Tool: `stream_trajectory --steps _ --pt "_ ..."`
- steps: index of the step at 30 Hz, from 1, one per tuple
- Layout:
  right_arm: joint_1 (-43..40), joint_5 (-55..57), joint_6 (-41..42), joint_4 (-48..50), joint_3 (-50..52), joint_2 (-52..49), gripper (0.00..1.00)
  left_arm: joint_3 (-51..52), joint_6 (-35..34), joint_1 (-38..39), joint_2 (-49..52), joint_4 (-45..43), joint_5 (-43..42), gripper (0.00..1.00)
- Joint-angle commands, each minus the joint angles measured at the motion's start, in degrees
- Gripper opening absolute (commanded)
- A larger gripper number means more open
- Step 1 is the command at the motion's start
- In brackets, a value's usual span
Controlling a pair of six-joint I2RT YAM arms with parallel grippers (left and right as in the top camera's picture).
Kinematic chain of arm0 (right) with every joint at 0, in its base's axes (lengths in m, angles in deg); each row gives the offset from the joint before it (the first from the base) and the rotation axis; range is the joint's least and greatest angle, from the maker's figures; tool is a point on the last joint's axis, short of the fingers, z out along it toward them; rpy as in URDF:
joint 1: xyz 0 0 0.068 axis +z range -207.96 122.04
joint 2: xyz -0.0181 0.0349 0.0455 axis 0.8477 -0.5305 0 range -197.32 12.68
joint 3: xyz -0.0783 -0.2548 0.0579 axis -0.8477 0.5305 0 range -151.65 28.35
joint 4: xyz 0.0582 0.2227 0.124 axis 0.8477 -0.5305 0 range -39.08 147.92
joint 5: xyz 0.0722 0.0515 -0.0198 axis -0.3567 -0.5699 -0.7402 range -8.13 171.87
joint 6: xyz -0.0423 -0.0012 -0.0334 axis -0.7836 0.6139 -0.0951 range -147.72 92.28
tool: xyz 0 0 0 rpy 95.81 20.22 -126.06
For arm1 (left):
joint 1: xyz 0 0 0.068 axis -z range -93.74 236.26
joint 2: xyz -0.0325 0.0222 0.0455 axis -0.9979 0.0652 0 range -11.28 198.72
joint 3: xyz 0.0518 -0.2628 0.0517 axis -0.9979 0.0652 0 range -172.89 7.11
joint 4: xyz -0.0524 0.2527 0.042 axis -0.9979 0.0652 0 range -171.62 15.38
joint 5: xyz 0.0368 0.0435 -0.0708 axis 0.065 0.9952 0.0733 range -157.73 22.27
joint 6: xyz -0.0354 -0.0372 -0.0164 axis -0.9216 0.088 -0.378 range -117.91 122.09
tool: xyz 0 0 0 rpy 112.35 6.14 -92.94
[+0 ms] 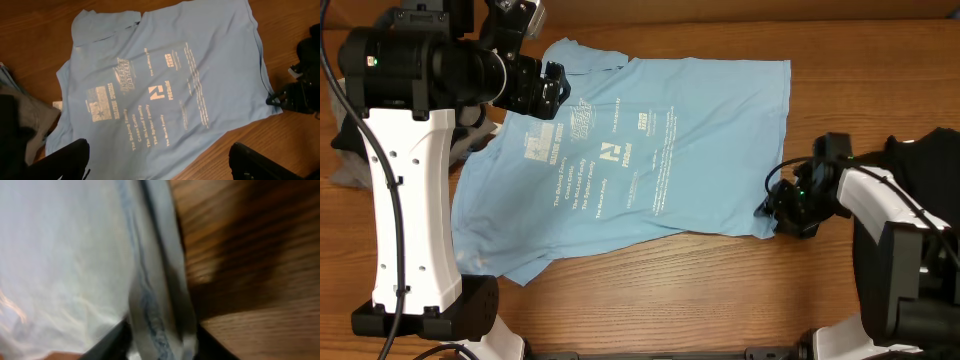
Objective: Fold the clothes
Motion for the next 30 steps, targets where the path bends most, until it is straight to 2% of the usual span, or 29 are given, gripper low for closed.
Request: stream_trajectory --steps 1,3,6,10,14,18,19,21,23,25,30 --pt "0.07 -3.82 0.31 -0.90 0.55 0.83 0.18 -0.48 1.29 0.37 -0.11 0.13 0.15 0.92" --pt "-0.02 -8.07 -0.13 -2.58 -0.72 1.03 0.11 -0.48 1.29 0.37 -0.11 0.17 0.15 0.92" --pt "-0.72 -15.19 -0.28 -5.97 -4.96 1.07 0.08 -0.48 1.29 0.37 -0.11 0.11 0.15 0.93" --pt "-1.03 -20.35 1.33 -7.08 -11.32 1.07 0.07 -0.48 1.29 0.37 -0.11 0.09 0.15 0.93" --pt "-0.79 -21.42 6.56 -1.75 -13.33 1.07 0.09 -0.48 1.27 0.37 -0.11 0.11 0.13 0.93" --pt "-0.74 -18.10 9.60 4.61 -13.07 0.68 0.19 -0.48 1.27 0.37 -0.11 0.11 0.13 0.92" --pt "-0.74 -17.25 9.60 6.08 -12.96 0.66 0.26 -0.48 1.27 0.37 -0.11 0.11 0.13 0.93" --pt "-0.76 -16.37 9.55 9.25 -12.85 0.66 0.63 -0.48 1.27 0.37 -0.11 0.15 0.13 0.92" --pt "-1.01 -16.02 9.07 11.26 -12.87 0.66 0.68 -0.48 1.27 0.37 -0.11 0.22 0.13 0.92" --pt "-1.55 -14.53 7.37 11.65 -12.87 0.66 0.68 -0.48 1.27 0.37 -0.11 0.33 0.13 0.92" --pt "-3.10 -7.72 3.91 4.48 -12.85 0.66 0.66 -0.48 1.29 0.37 -0.11 0.96 0.13 0.92"
